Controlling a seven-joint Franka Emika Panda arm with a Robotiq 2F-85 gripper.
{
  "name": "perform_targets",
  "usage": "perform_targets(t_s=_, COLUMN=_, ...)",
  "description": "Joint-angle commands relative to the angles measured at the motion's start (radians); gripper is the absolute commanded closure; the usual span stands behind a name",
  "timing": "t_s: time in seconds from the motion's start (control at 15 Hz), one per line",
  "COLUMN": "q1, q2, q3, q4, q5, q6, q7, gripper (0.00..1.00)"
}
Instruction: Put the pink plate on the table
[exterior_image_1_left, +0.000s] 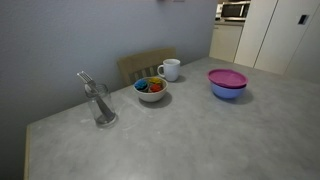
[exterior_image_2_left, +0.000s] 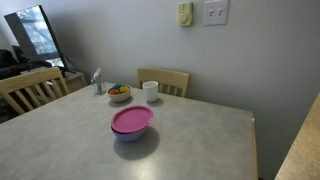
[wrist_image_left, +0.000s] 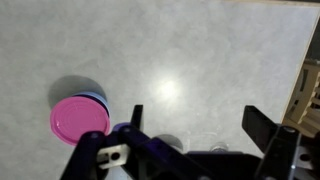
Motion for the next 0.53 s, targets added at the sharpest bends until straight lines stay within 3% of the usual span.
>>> perform_targets(t_s=0.0, q1=-0.042, q2=0.0, q3=-0.07, q4=-0.025, q5=0.053, q6=0.093, q7=-0.023, gripper=0.0)
perform_targets(t_s=0.47, q1=-0.125, q2=0.077, q3=-0.163, q4=-0.093, q5=-0.002, q6=0.341, q7=-0.098, gripper=0.0)
